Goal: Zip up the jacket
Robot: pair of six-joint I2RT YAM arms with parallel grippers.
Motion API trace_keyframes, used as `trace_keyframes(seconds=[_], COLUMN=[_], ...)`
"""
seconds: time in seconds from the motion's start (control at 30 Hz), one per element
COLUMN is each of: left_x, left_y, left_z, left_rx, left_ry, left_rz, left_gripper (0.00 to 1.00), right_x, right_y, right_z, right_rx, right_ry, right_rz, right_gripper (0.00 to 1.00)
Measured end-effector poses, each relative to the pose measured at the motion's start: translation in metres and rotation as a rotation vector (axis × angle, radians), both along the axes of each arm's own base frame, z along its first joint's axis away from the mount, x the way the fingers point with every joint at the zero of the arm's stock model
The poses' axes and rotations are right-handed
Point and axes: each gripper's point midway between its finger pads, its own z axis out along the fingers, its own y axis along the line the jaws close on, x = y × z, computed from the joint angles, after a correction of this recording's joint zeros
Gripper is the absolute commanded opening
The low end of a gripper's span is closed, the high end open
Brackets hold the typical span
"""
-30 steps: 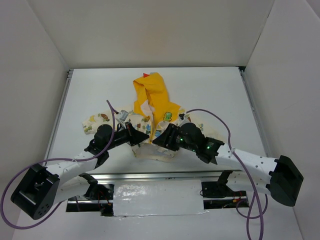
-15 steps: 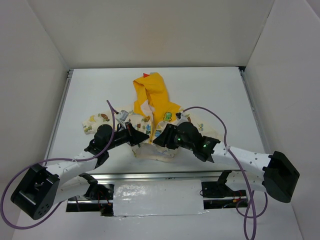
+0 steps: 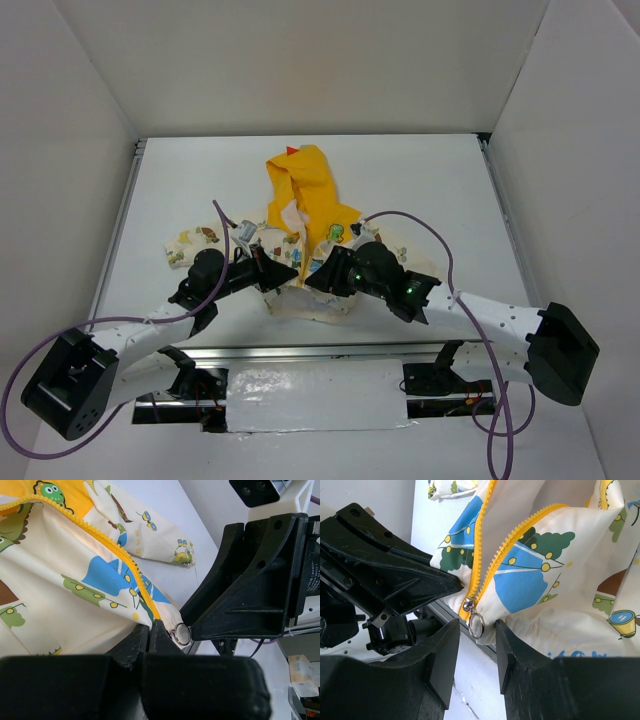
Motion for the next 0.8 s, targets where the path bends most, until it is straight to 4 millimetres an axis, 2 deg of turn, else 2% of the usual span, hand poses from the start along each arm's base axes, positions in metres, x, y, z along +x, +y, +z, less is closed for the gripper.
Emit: trace_keyframes(seconds=[0.2,0.37,0.5,0.8], left_x=[0.000,0.000,0.000,0.000], left_y=[0.000,0.000,0.000,0.000], left_z=[0.000,0.000,0.000,0.000], left_rx=[0.000,0.000,0.000,0.000], left_ry=[0.000,0.000,0.001,0.001], left_rz=[0.000,0.000,0.000,-0.001], left_gripper=[0.00,0.00,0.00,0.00], right_x=[-0.001,-0.003,-0.002,0.006], right_y=[-0.003,-0.006,-0.008,0.002], right_z=[0.002,0.012,0.011,0.008], right_rx=[-0.002,0.017,0.008,-0.025], right_ry=[0.007,-0.009,-0.009,-0.017], right_rz=[-0.007,-0.016,-0.023,-0.003], right_gripper=[0.45,0.46,0.47,0.46])
